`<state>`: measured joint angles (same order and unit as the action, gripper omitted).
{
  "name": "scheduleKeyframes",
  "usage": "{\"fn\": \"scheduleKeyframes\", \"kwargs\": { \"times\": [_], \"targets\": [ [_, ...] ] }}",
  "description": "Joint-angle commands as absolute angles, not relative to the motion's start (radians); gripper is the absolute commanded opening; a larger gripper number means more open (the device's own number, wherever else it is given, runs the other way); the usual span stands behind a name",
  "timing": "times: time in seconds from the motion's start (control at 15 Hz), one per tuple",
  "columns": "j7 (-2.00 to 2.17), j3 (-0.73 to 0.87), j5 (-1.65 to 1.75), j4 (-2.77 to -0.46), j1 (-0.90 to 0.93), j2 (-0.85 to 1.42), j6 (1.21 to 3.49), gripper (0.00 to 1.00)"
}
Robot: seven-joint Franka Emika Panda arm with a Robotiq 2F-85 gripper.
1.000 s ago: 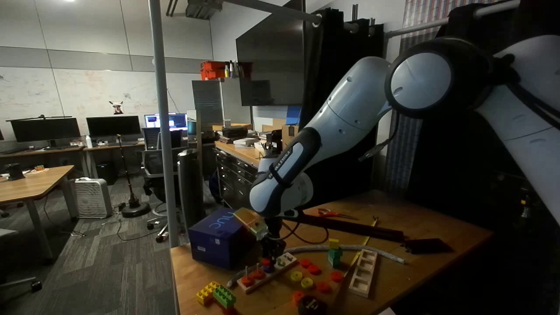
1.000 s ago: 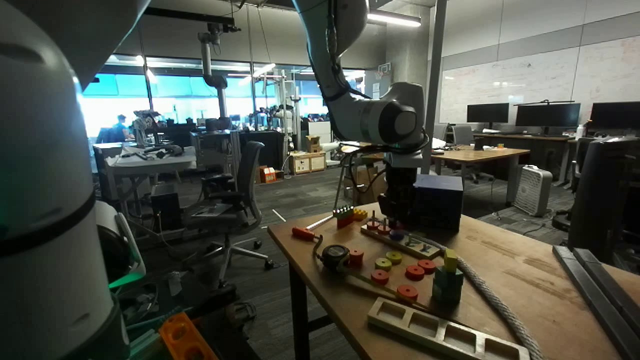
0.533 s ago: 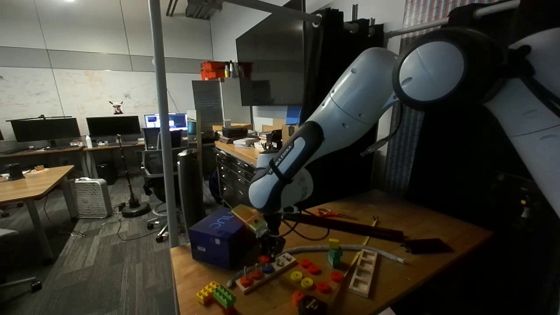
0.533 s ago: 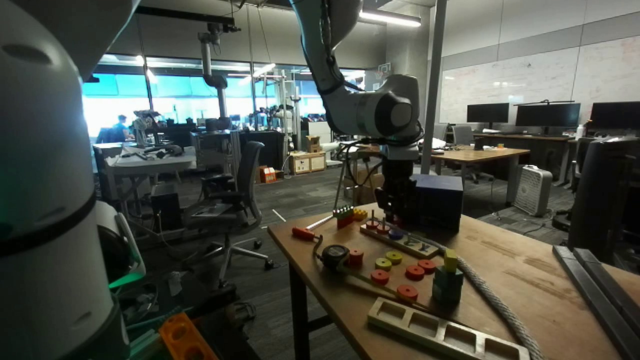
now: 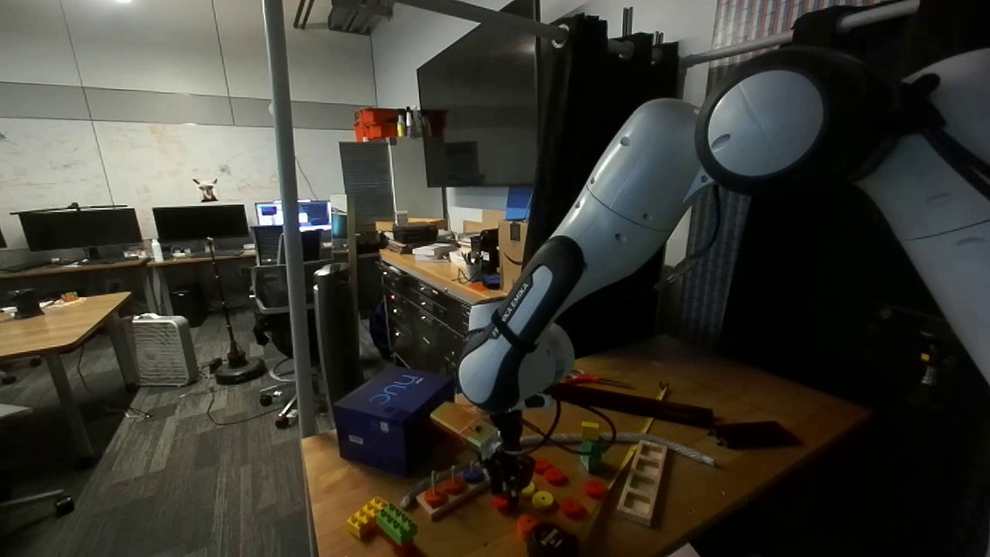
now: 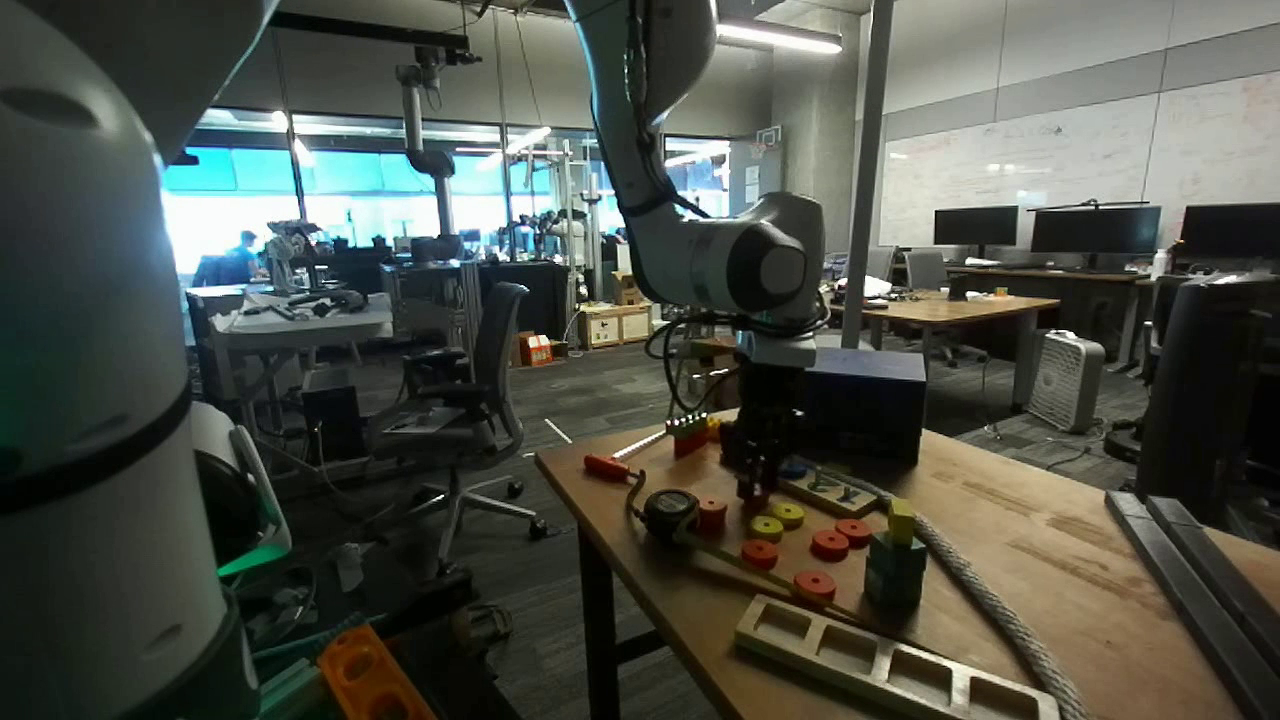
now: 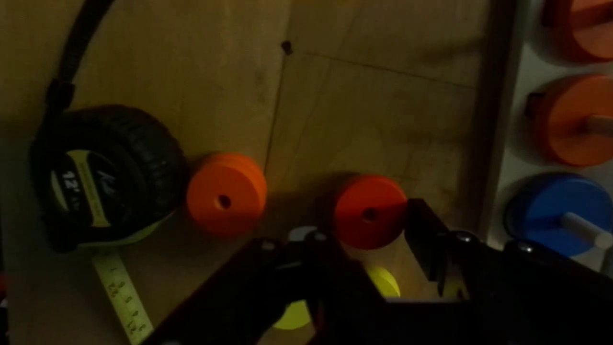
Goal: Pick up the orange object from the wooden object and put it on the table
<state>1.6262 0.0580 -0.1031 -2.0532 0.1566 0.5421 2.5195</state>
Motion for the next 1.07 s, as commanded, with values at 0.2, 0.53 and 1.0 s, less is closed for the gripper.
{"fn": "scheduleKeyframes", "kwargs": {
  "times": [0.2, 0.53, 1.0],
  "targets": [
    [1.572, 0.037, -0.12, -2.114, 0.148, 0.489, 2.511, 0.17],
    [1.534, 0.032, -0.129, -2.118, 0.142, 0.488, 2.51, 0.67],
    [1.442, 0.044, -0.048, -2.144, 0.18, 0.401, 2.445, 1.0]
  ]
}}
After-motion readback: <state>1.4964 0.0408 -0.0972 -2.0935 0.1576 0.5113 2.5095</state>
